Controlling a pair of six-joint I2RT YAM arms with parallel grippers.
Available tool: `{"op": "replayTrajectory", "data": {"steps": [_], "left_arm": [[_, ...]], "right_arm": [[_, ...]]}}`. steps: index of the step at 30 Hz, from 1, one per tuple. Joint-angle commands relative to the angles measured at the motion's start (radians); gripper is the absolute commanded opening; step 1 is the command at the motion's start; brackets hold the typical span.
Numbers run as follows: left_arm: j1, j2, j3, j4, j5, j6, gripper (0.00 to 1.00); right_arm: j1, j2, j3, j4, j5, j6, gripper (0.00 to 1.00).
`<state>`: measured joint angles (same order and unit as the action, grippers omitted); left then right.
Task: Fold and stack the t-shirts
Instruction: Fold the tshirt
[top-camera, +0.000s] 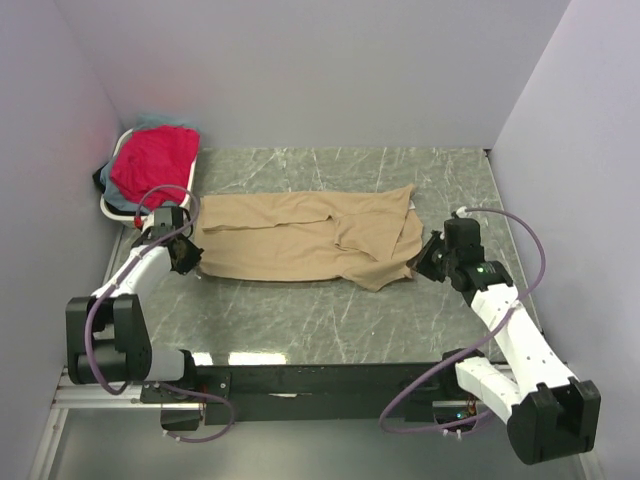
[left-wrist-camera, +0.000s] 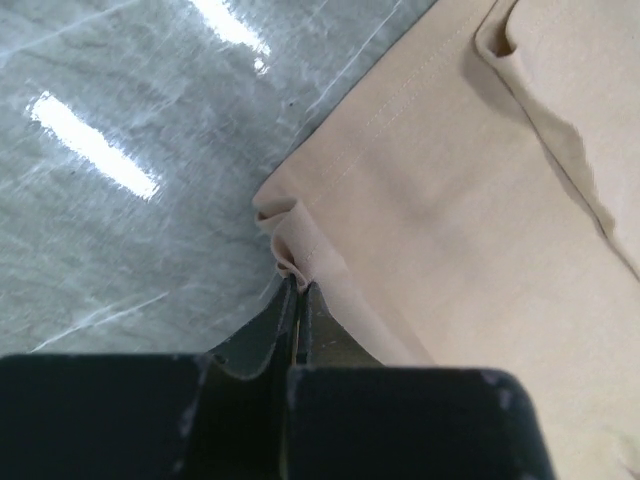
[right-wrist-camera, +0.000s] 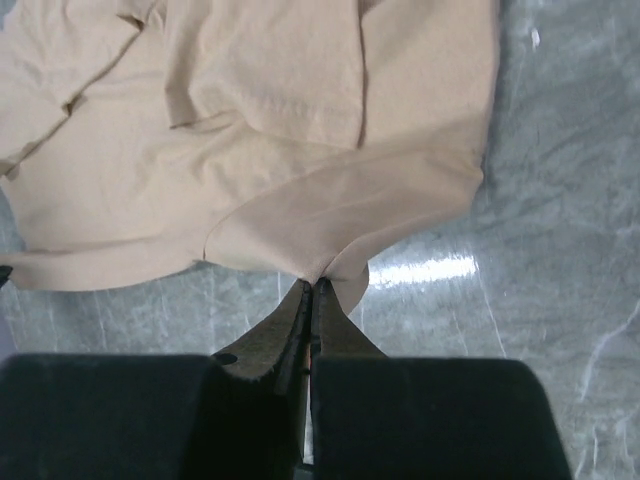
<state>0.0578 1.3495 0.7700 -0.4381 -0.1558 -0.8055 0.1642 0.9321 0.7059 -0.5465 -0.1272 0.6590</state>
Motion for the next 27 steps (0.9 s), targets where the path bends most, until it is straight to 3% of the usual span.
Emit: {"op": "replayTrajectory", "data": {"steps": [1,27], "left_arm": [[0.002,0.045,0.077,0.018,-0.022,0.017,0.01],[0.004,0.434,0.4,0.039,-0.025,0.037,0.01]], "right_arm": [[-0.023,0.051,0.084,0.08,-0.02,-0.042,0.0],[-0.135,0.574,0.408,0.183,-0.12,-0.105,0.0]]}}
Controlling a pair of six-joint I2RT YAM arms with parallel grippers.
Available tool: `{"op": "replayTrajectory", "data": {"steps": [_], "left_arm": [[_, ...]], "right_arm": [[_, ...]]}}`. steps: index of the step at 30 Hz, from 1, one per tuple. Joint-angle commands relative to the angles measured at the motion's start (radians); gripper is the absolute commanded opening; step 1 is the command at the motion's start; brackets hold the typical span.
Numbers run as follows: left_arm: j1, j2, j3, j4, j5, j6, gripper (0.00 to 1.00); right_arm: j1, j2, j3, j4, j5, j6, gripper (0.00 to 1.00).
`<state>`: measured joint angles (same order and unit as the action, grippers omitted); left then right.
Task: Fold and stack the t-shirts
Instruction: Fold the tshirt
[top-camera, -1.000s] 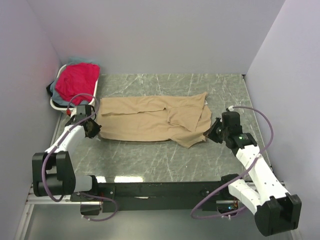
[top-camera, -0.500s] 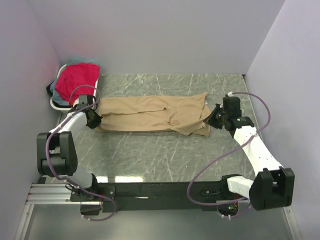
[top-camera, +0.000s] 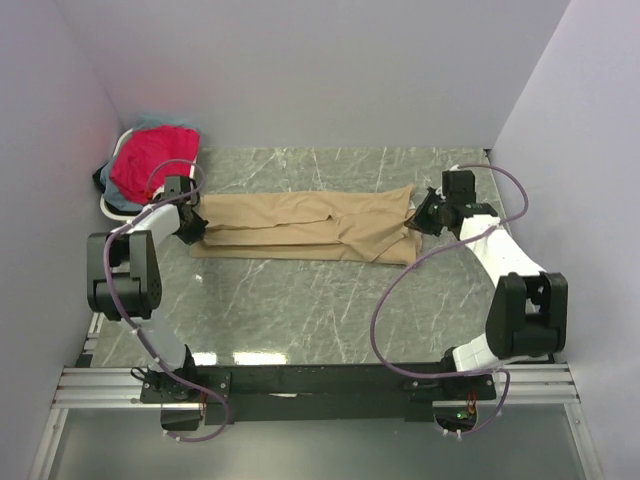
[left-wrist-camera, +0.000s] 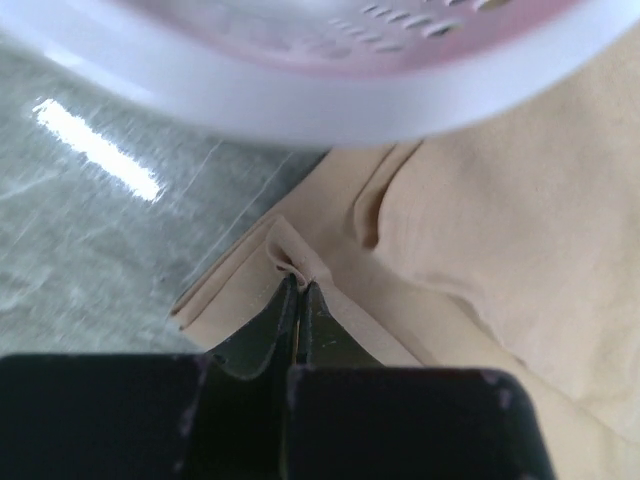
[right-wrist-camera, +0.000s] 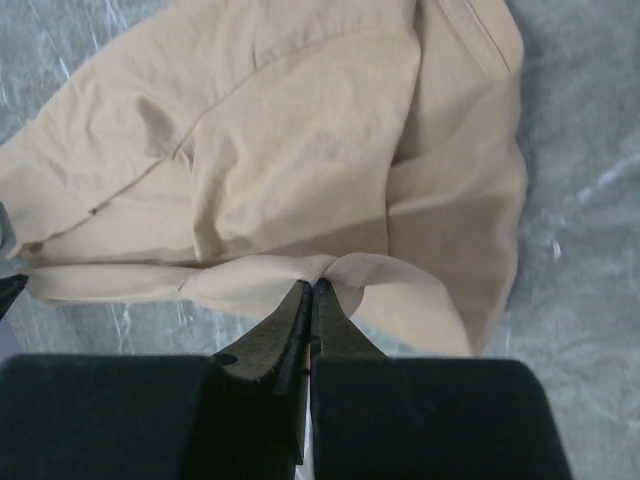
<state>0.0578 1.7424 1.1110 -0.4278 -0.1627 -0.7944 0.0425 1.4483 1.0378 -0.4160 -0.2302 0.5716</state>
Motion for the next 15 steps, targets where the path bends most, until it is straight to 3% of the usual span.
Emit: {"op": "replayTrajectory", "data": {"steps": [1,9,12,13,15], "left_arm": [[0.004,0.054,0.067,0.034,-0.018,0.027,0.01],[0.002,0.16,0.173,0.037,-0.009,0.049,0.04],[0.002,0.166,0.197,0.044,0.014,0.055,0.18],[0.002,0.166,0.202,0.044,0.02,0.057,0.29],[0.0,0.163,0.211,0.037,0.032,0.058,0.43]], "right_arm": [[-0.013,0.076,0.086,0.054,-0.017,-0.018,0.0],[-0.016,0.242,0.186,0.057,-0.026,-0.021,0.0],[-0.018,0.29,0.226,0.046,0.0,-0.029,0.13],[-0.018,0.3,0.237,0.045,0.002,-0.035,0.15],[-0.018,0.333,0.271,0.033,0.015,-0.038,0.29]]}}
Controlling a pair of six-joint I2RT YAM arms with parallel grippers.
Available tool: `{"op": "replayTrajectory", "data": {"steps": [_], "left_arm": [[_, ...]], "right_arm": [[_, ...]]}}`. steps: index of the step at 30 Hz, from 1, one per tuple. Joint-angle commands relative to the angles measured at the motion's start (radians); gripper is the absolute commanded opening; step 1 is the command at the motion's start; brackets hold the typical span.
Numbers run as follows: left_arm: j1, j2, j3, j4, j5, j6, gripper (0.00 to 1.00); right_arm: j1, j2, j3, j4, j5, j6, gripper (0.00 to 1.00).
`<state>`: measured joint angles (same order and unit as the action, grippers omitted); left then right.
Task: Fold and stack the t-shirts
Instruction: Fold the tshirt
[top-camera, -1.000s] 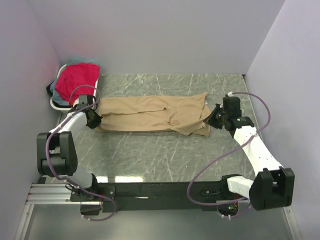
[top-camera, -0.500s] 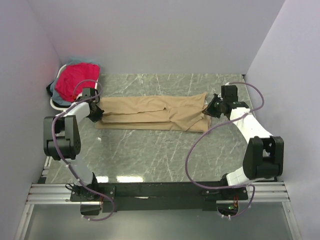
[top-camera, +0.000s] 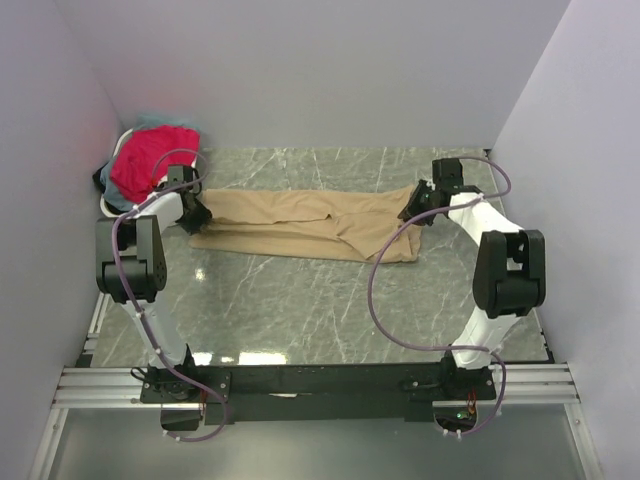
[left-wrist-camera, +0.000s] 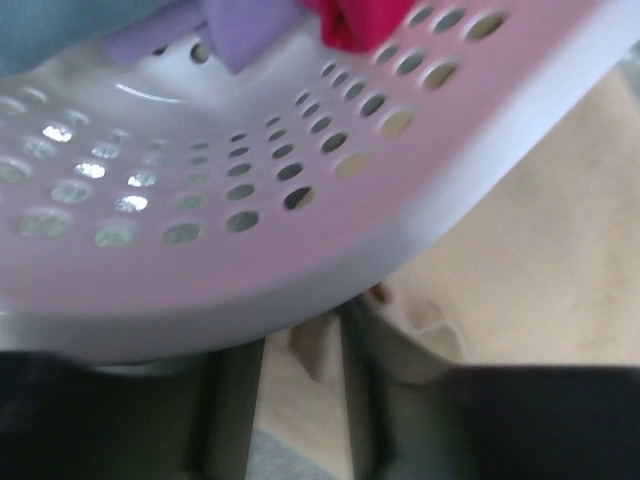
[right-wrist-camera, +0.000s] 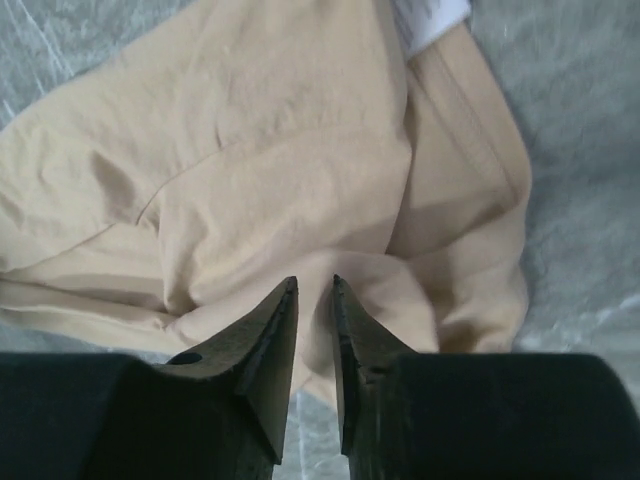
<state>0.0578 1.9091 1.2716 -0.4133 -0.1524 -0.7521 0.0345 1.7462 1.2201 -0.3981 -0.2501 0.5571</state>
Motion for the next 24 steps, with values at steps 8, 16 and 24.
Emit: {"op": "replayTrajectory", "data": {"steps": [8,16,24], "left_arm": [[-0.001,-0.133,0.017,0.024,-0.013,0.008,0.91],[-0.045,-0.327,-0.057,0.085,0.016,0.056,0.99],[-0.16,-0.314,-0.118,0.125,0.105,0.04,0.99]], "right_arm": [[-0.021,0.069,0.2,0.001,0.082,-0.078,0.44],[-0.019,-0.069,0.119,0.01,-0.067,-0.08,0.46],[0.051,-0.16,-0.043,-0.002,-0.238,-0.042,0.49]]}}
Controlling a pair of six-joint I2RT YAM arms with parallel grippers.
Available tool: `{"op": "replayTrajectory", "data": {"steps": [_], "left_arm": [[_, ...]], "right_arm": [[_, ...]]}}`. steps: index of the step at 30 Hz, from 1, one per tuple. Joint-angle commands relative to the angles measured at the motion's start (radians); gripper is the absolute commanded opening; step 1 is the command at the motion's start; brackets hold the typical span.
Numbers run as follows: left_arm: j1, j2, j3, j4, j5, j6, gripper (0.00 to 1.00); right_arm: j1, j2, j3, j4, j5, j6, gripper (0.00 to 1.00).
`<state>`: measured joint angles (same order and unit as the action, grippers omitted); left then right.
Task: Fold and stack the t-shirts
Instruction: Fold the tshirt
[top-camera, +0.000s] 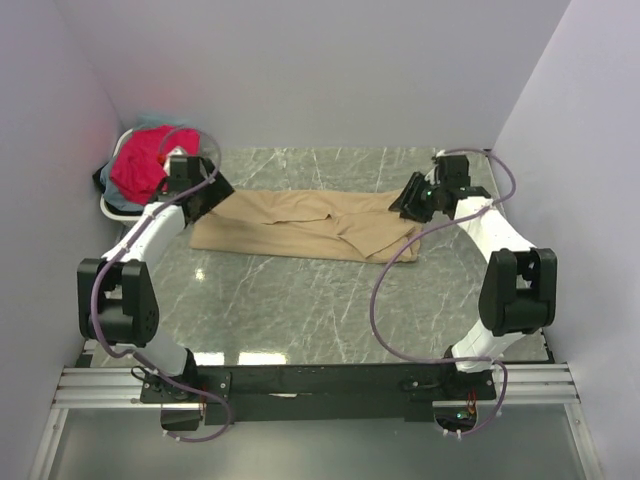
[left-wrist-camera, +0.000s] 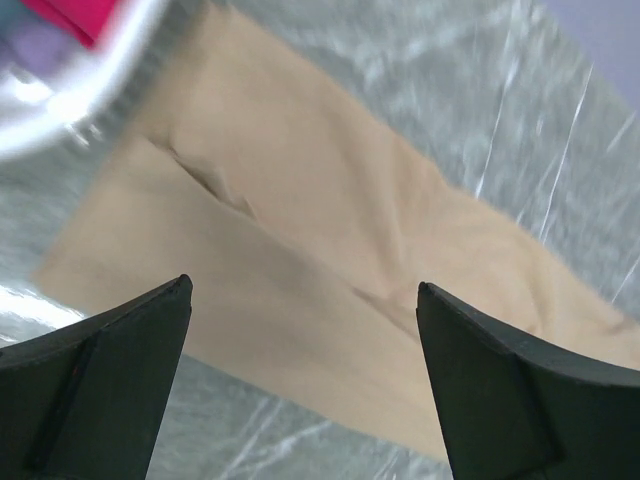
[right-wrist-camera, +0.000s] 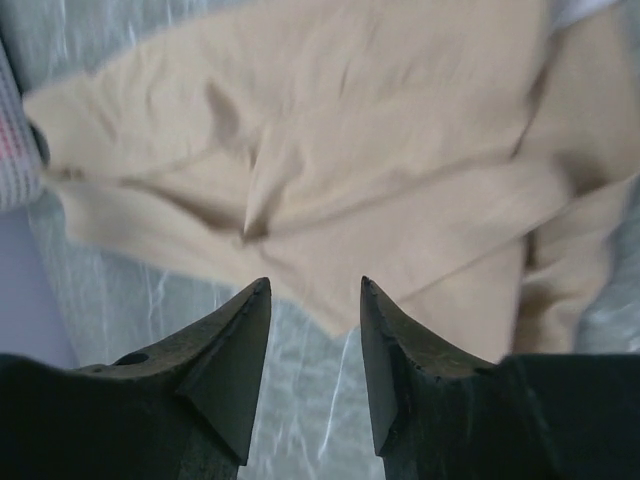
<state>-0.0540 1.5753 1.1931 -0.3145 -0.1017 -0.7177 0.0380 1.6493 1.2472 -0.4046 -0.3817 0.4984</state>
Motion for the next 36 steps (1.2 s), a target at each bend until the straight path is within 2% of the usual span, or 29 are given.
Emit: {"op": "replayTrajectory", "data": {"steps": [1,5,11,36], "left_arm": [[-0.058,0.038,-0.04,0.026,0.059,0.001,0.99],[-0.121,0.086,-0.02,0.014,0.05,-0.003,0.99],[-0.176,0.121,0.003,-0.006,0.027,-0.009,1.0],[-0.182,0.164,0.037,-0.041,-0.001,0.015,0.99]], "right_arm": [[0.059,-0.078,-0.084,0.009,-0.127,0.025,0.49],[0.131,-0.111,-0.172,0.049,-0.109,0.051,0.52],[0.166,-0.111,-0.261,0.096,-0.085,0.104,0.53],[0.229,0.05,-0.249,0.135,-0.02,0.141,0.52]]}}
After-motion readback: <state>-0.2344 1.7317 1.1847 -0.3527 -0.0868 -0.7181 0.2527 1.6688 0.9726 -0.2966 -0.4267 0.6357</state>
